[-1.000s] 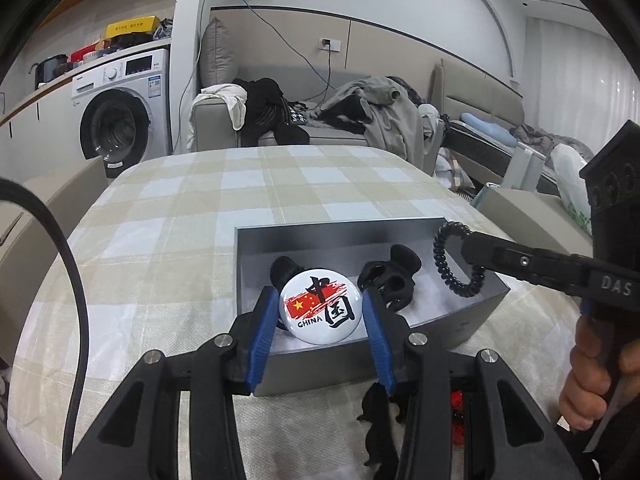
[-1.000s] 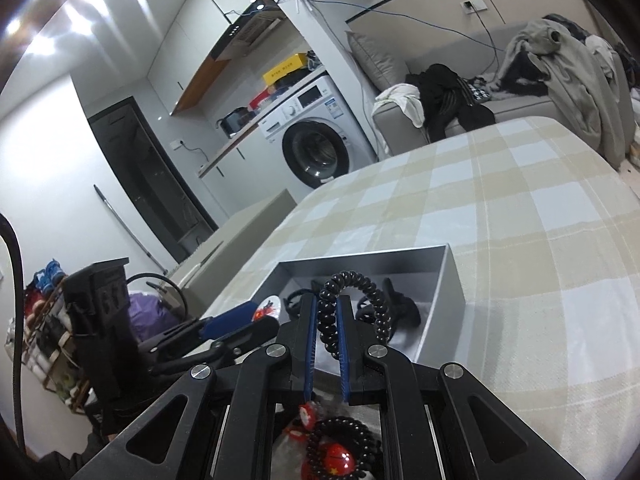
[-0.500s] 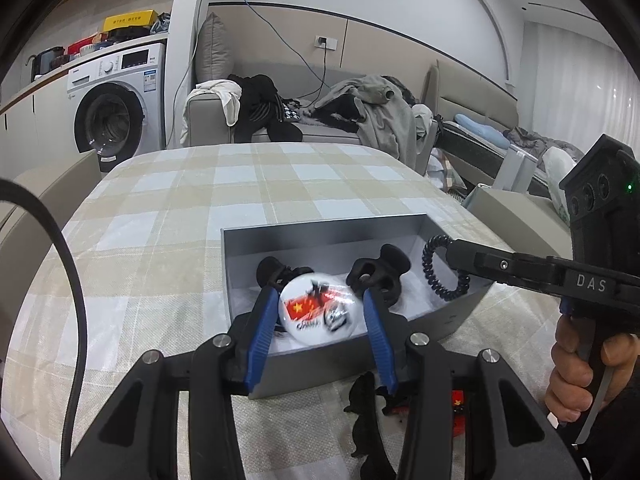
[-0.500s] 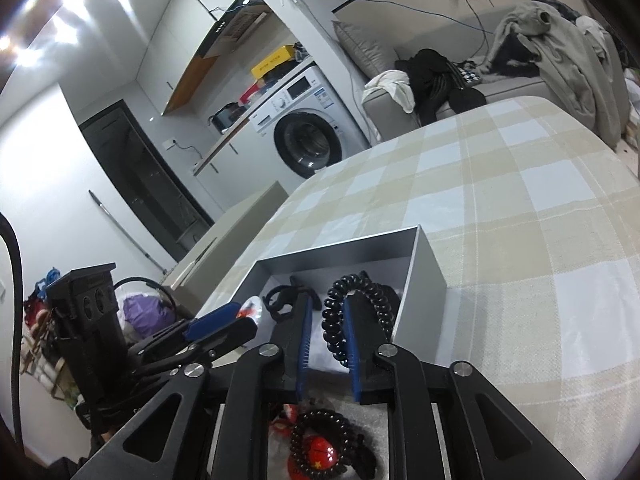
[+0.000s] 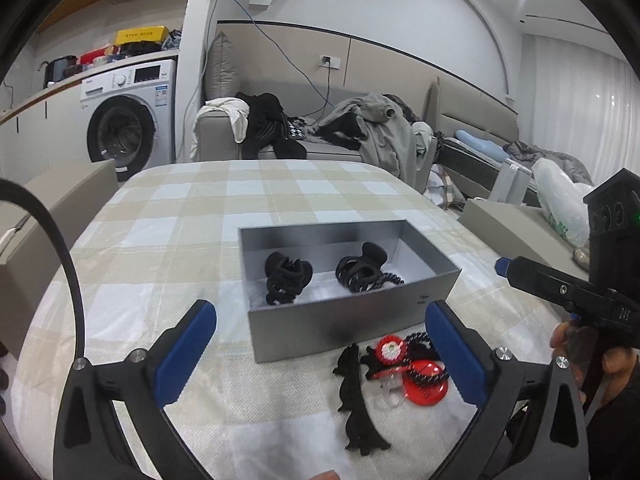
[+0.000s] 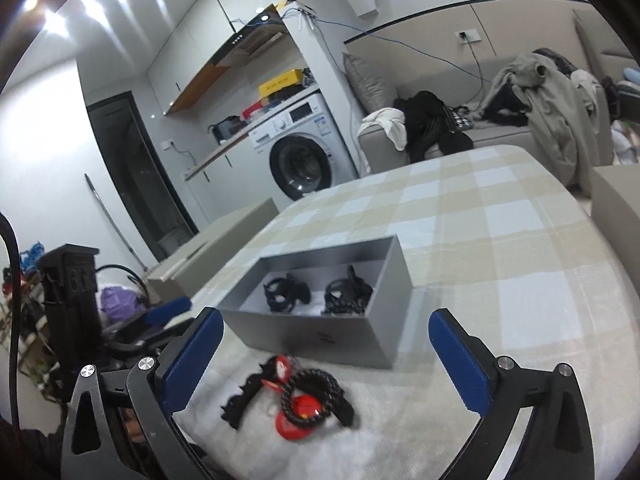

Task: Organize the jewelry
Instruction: 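Grasp a second black bead bracelet with the right tool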

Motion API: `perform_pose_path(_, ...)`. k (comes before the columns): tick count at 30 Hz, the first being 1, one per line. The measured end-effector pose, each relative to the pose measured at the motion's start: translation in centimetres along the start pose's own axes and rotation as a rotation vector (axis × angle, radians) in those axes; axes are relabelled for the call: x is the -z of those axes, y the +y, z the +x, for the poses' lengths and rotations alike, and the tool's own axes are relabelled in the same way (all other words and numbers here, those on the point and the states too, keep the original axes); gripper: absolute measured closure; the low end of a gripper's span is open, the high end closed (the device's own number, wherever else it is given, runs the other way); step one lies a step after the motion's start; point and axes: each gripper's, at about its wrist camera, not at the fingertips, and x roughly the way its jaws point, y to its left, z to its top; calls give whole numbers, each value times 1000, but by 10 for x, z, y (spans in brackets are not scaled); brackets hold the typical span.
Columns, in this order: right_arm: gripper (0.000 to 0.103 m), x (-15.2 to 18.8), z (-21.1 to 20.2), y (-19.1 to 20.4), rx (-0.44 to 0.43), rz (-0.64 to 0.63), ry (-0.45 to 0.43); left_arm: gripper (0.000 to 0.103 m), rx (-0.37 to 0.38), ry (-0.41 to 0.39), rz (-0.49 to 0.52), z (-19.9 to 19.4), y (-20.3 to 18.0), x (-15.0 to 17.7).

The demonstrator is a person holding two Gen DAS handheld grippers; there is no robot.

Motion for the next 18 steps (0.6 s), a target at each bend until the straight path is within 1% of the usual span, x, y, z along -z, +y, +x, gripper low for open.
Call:
perform_pose_path(2, 0, 7, 3, 4, 31, -32, 48, 1, -25, 8, 9, 1, -1, 7)
perform_pose_path(5, 0, 17, 8, 6, 52, -60, 83, 1, -59, 21, 15, 2, 0, 17)
perform_pose_path(7, 0, 23, 13, 9, 67, -82, 114, 1, -67, 32, 6, 3, 2, 21)
perform_pose_path(8, 2, 25, 16, 10, 72, -89, 128, 1, -65, 40, -5, 4, 3, 23)
perform_pose_path(9, 4, 26, 17, 11, 71, -94, 136, 1, -60, 46, -16, 5, 5, 25)
perform_pose_path(11, 15, 29, 21, 11, 66, -95, 160, 1, -52, 57, -21, 6, 5, 26)
perform_pose_path(12, 17, 30, 23, 10, 63, -92, 171, 1, -52, 58, -18, 6, 5, 26)
perform_pose_path(14, 29, 33, 26, 7, 50, -78, 192, 1, -57, 59, -14, 6, 5, 27)
perform_pose_path(15, 32, 34, 27, 6, 43, -73, 203, 1, -56, 63, -15, 7, 5, 27)
perform_pose_path(17, 42, 36, 29, 6, 25, -66, 223, 1, -52, 72, -13, 7, 4, 30)
perform_pose_path(18, 44, 37, 29, 7, 18, -68, 228, 1, -53, 74, -10, 8, 4, 30)
